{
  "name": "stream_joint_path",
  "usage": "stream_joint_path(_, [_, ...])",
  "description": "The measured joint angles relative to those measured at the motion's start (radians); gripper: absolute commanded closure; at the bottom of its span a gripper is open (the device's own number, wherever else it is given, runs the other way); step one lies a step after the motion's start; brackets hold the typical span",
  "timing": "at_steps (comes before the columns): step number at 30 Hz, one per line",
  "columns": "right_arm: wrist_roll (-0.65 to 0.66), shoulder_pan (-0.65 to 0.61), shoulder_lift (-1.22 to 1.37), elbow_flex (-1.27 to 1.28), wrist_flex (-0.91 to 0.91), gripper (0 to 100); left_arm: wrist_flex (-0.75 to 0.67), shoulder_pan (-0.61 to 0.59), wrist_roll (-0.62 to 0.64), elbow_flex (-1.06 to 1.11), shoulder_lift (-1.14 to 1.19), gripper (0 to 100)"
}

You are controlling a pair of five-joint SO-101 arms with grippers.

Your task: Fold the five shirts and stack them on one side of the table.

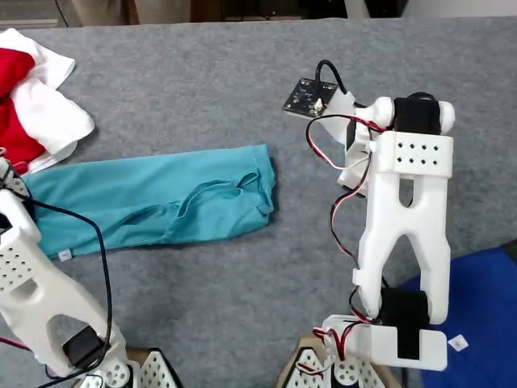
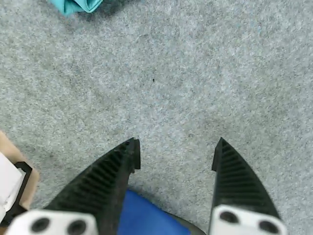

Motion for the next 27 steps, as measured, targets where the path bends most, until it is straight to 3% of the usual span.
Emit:
stream_joint_path(6, [0.000,0.000,0.000,0.018,0.000,74.3,0.000,0.161,0.035,0.048,-0.069,98])
stream_joint_path(13, [0.000,0.080,0.000,0.092,-0.025,86.1,0.002,0.514,0.149,0.114,-0.258,98])
stream_joint_path(21, [0.000,0.371,0.000,0.095,-0.028,88.6,0.002,0.914,0.310,0.075,-0.316,98])
stream_joint_path(27, [0.000,0.606,0.000,0.110,-0.028,88.6,0.002,1.132,0.358,-0.037,-0.284,98])
